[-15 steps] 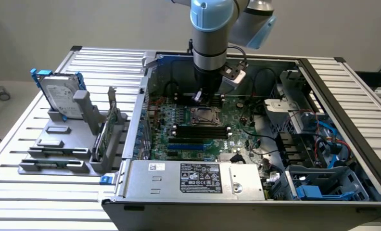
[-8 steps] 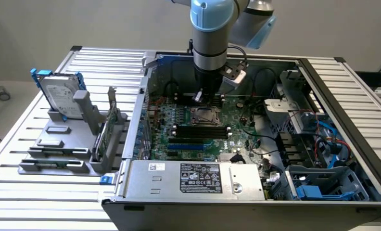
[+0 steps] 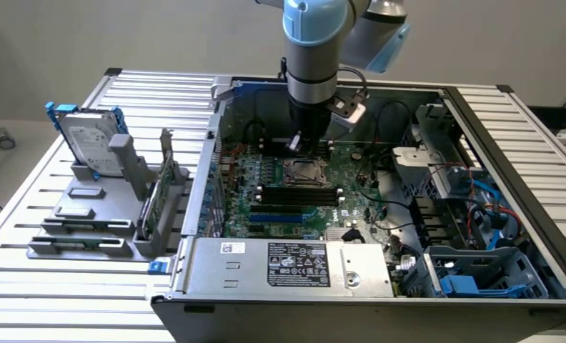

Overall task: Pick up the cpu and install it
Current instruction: 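Install the first cpu locking lever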

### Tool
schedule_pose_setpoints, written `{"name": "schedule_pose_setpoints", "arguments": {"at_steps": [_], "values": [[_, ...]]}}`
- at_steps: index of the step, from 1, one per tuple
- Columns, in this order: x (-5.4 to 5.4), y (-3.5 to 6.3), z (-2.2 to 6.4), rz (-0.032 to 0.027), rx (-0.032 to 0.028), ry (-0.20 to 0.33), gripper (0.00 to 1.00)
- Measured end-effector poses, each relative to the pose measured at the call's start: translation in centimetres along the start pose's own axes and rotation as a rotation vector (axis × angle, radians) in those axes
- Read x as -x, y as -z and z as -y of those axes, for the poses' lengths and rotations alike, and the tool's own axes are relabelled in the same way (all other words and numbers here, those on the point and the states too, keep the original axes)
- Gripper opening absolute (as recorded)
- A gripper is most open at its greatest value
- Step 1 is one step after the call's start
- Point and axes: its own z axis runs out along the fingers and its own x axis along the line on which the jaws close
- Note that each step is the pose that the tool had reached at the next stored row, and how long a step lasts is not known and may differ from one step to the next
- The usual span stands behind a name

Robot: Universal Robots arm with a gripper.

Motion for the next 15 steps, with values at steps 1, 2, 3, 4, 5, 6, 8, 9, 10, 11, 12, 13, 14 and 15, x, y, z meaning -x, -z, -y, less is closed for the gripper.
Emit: {"name": "schedule_pose_setpoints", "arguments": {"at_steps": [1, 2, 3, 4, 5, 6, 8, 9, 10, 11, 12, 13, 14, 15], "values": [[0.0, 0.09, 0.00, 0.0001, 0.0000, 0.000, 0.11], [0.0, 0.18, 0.01, -0.0001, 0.0000, 0.000, 0.11], [-0.1, 0.26, 0.02, -0.0002, 0.0001, 0.000, 0.11], [-0.1, 0.33, 0.04, -0.0003, 0.0002, 0.000, 0.11], [-0.1, 0.39, 0.07, -0.0002, 0.0001, 0.000, 0.11], [0.0, 0.45, 0.12, -0.0001, 0.0001, 0.000, 0.11], [0.1, 0.52, 0.30, -0.0003, 0.0000, 0.000, 0.11], [0.2, 0.57, 0.43, -0.0001, 0.0001, 0.000, 0.11], [0.3, 0.60, 0.55, 0.0000, 0.0000, 0.000, 0.11], [0.3, 0.62, 0.65, -0.0001, 0.0000, 0.000, 0.11], [0.3, 0.63, 0.74, -0.0002, 0.0000, 0.000, 0.11], [0.3, 0.65, 0.84, -0.0001, 0.0000, 0.000, 0.11], [0.3, 0.66, 0.94, 0.0000, 0.0001, 0.000, 0.11], [0.2, 0.67, 1.01, 0.0001, 0.0001, 0.000, 0.11]]}}
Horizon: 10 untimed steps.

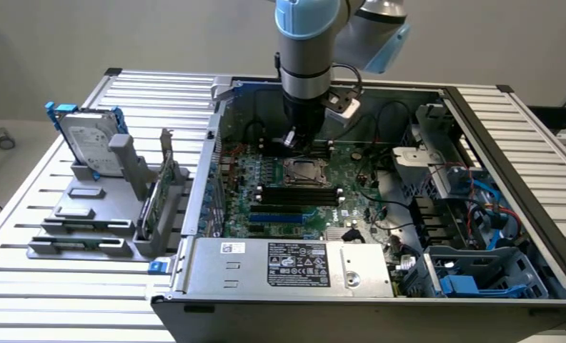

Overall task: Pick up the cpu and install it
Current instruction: 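Install the first cpu locking lever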

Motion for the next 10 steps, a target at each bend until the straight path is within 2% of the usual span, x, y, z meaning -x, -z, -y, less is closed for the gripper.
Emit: {"name": "schedule_pose_setpoints", "arguments": {"at_steps": [10], "values": [[-0.40, 0.02, 0.34, -0.0003, -0.0001, 0.000, 0.11]]}}
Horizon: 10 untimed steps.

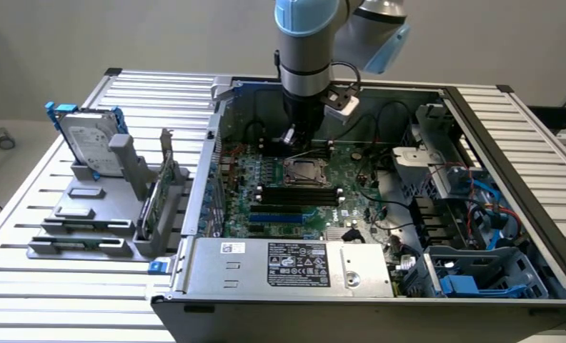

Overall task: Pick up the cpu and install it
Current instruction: 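Install the first cpu locking lever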

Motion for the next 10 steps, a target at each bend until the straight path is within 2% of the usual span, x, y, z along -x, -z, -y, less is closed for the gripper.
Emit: {"name": "schedule_pose_setpoints", "arguments": {"at_steps": [4, 10], "values": [[0.1, 0.57, 0.31, -0.0001, 0.0001, 0.000, 0.11], [1.1, 1.26, 1.83, -0.0001, -0.0002, 0.000, 0.11]]}}
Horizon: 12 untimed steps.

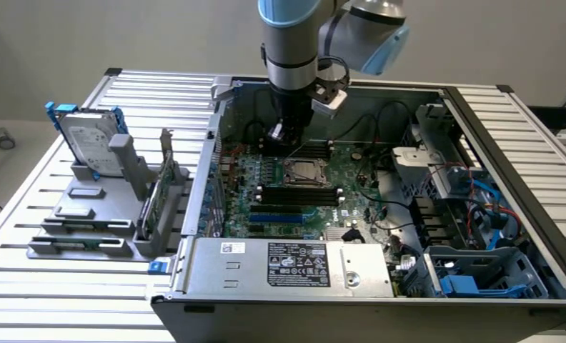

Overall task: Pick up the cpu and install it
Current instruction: 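Install the first cpu locking lever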

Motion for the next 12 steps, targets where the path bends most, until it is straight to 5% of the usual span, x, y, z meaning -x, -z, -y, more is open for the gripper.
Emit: {"name": "schedule_pose_setpoints", "arguments": {"at_steps": [7, 12], "values": [[0.47, 0.12, 0.63, -0.0016, 0.0017, 0.001, 0.11], [0.54, -0.12, 0.62, -0.0113, 0.0150, 0.004, 0.11]]}}
